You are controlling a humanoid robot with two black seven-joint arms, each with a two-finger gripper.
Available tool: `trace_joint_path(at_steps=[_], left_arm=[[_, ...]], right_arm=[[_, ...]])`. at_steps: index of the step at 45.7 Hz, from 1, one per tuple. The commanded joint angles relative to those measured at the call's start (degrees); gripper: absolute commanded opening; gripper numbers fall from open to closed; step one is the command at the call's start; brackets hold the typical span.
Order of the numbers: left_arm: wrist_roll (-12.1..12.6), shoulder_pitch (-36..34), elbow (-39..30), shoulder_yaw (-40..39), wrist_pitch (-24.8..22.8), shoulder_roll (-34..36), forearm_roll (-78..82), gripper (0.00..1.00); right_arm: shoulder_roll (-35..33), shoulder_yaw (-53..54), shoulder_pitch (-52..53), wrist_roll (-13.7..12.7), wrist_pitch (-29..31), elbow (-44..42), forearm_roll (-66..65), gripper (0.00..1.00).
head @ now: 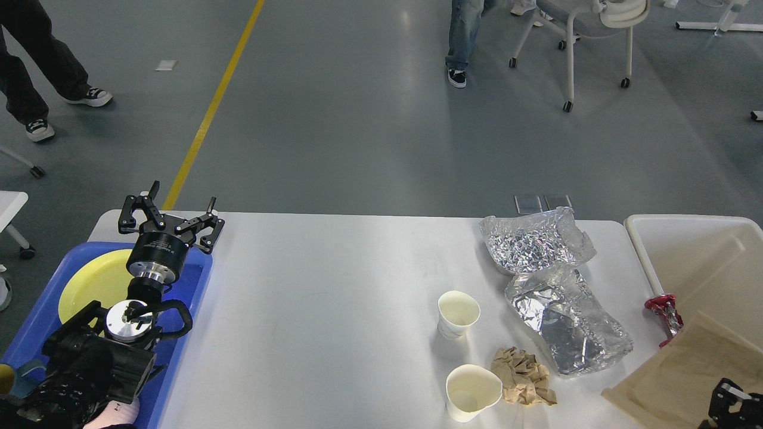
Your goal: Tidy desktop
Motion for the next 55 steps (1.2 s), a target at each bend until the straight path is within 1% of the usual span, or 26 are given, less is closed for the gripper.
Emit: trace_joint_path(at_steps=[1, 4, 6, 14, 19, 22, 25, 33, 37, 43, 46, 49, 55], left_arm=[[0.0, 0.0, 0.0, 0.0, 0.0, 0.0, 0.0, 1.0], [0.0, 0.0, 0.0, 0.0, 0.0, 0.0, -0.1, 1.0], [0.0, 0.0, 0.0, 0.0, 0.0, 0.0, -0.1, 1.0], [0.0, 0.0, 0.0, 0.0, 0.0, 0.0, -0.1, 1.0], [0.0, 0.0, 0.0, 0.0, 0.0, 0.0, 0.0, 1.0], [0.0, 0.0, 0.0, 0.0, 0.0, 0.0, -0.1, 1.0], [0.0, 0.0, 0.0, 0.0, 0.0, 0.0, -0.1, 1.0], [0.0, 0.0, 0.0, 0.0, 0.0, 0.0, -0.1, 1.0], [0.0, 0.0, 0.0, 0.0, 0.0, 0.0, 0.0, 1.0], [0.0, 0.0, -0.1, 0.0, 0.0, 0.0, -0.1, 1.0], [0.0, 0.0, -0.1, 0.0, 0.0, 0.0, -0.1, 1.0], [0.0, 0.0, -0.1, 0.0, 0.0, 0.0, -0.1, 1.0], [0.0, 0.0, -0.1, 0.0, 0.0, 0.0, 0.0, 1.0]], right_arm=[[0.2, 0.0, 10.0, -2.2, 9.1, -5.8, -1.7, 0.0], [2.6, 0.5, 14.4, -3.2, 12.6, -9.2, -1.8, 0.0], [6.3, 0.5, 16.7, -3.2, 13.7, -10.8, -1.4, 0.0], [22.3, 0.6, 21.5, -3.2, 13.9, -16.3, -1.0, 0.0], [32.8, 0.7, 24.4, -2.8, 13.8, -17.3, -0.9, 0.0], [37.7, 1.8, 26.5, -2.6, 13.9, -17.3, -0.8, 0.0], [41.1, 3.9, 27.7, -2.5, 14.1, -17.0, 0.0, 0.0], [42.7, 11.4, 29.9, -2.2, 15.7, -13.8, 0.6, 0.0], [43.4, 12.4, 30.8, -2.2, 15.7, -12.5, 0.6, 0.0], [43.8, 11.5, 29.5, -2.2, 14.9, -13.3, 0.8, 0.0], [43.0, 10.0, 28.0, -2.2, 14.7, -15.5, 0.9, 0.0], [40.4, 7.7, 24.9, -2.1, 14.7, -19.1, 0.9, 0.0], [35.3, 6.9, 15.6, -2.2, 13.9, -29.5, 1.2, 0.0]])
